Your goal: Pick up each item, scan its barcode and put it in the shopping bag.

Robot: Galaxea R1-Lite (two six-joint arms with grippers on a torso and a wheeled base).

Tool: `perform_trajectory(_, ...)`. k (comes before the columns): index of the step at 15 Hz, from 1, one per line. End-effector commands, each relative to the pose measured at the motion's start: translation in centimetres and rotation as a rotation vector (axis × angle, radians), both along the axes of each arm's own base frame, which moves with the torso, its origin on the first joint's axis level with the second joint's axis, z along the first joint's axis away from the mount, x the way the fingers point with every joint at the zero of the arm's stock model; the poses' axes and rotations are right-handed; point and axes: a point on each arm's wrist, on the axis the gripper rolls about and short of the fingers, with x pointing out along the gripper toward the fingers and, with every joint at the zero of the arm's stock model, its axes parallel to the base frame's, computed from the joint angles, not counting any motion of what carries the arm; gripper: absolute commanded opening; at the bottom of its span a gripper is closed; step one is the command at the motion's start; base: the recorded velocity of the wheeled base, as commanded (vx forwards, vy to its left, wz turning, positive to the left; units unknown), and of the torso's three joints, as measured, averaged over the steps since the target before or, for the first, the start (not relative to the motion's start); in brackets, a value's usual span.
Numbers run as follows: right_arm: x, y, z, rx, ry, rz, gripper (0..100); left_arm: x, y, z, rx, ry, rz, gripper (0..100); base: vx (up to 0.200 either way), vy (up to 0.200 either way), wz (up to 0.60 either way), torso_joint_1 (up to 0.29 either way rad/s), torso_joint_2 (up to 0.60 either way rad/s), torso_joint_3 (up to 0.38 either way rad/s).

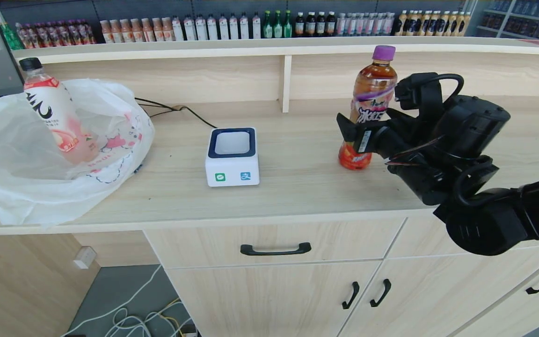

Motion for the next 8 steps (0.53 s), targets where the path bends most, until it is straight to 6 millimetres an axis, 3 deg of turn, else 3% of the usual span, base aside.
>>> perform_trajectory(1, 0.6, 0.0, -0.4, -0.005, 0.008, -0.006, 100, 0.0, 0.0, 0.0, 0.000, 0.000, 0.000, 100, 0.000, 0.000, 0.00, 0.000, 0.00, 0.000)
perform_trajectory(8, 1.9, -0.1, -0.3, 0.025, 0.019, -0.018, 100, 0.0, 0.0, 0.0, 0.000, 0.000, 0.000, 100, 0.000, 0.000, 0.00, 0.000, 0.00, 0.000)
